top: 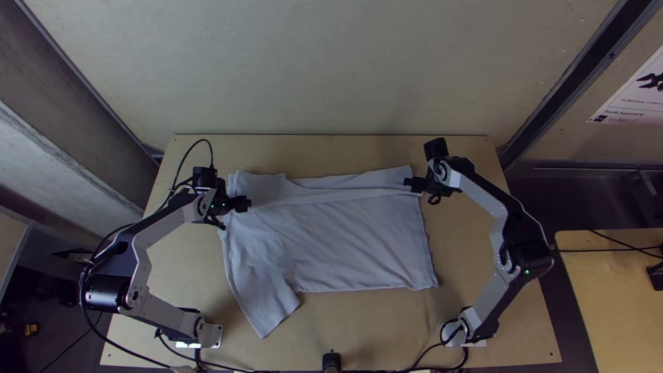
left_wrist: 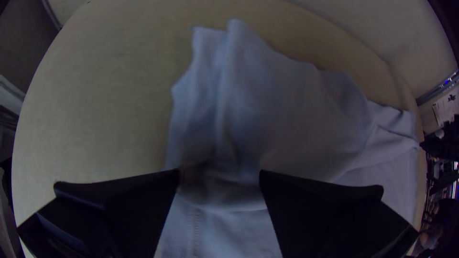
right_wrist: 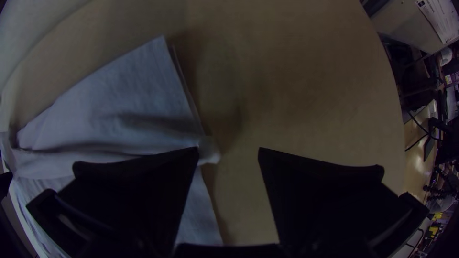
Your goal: Fold the t-shirt
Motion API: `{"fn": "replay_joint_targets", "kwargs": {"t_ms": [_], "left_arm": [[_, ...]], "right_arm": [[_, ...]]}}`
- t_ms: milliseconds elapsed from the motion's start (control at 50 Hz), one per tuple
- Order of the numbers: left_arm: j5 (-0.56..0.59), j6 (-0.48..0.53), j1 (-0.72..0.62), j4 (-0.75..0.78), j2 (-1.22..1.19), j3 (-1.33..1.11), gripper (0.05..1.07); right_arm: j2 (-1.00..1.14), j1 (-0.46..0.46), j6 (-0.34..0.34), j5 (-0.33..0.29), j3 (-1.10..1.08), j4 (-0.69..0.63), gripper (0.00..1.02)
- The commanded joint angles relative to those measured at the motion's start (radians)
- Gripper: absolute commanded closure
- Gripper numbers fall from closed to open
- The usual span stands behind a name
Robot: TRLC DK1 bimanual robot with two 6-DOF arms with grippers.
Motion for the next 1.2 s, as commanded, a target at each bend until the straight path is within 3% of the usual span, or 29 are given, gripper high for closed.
{"fn": "replay_joint_targets", "kwargs": {"t_ms": [0,80,360,460,540,840,1100,1180], "left_arm": [[-0.011,-0.018,0.025,-0.034,-0.021,0.02,0.1],[-0.008,-0.017,0.031,-0.134,-0.015,0.077,0.1],[-0.008,0.005,0.008,-0.318,-0.135,0.159,0.1],[-0.008,0.005,-0.015,-0.459,-0.182,0.21,0.1],[-0.008,0.005,-0.025,-0.574,-0.21,0.25,0.1],[-0.008,0.017,-0.087,-0.791,-0.429,0.189,0.1],[-0.008,0.029,-0.274,-0.961,-0.626,0.023,0.1],[-0.008,0.02,-0.335,-1.001,-0.663,-0.014,0.1]], "right_arm": [[-0.109,-0.006,-0.006,0.014,-0.049,-0.016,0.15],[-0.178,-0.008,-0.007,0.014,-0.07,-0.016,0.1],[-0.375,0.005,-0.013,0.006,-0.076,-0.174,0.1],[-0.461,0.008,0.0,0.003,-0.096,-0.206,0.1],[-0.503,0.02,0.023,0.003,-0.096,-0.292,0.03],[-0.657,0.117,0.025,-0.003,-0.174,-0.516,0.03],[-0.73,0.154,0.026,-0.116,-0.299,-0.617,0.07],[-0.735,0.152,0.028,-0.124,-0.331,-0.64,0.07]]}}
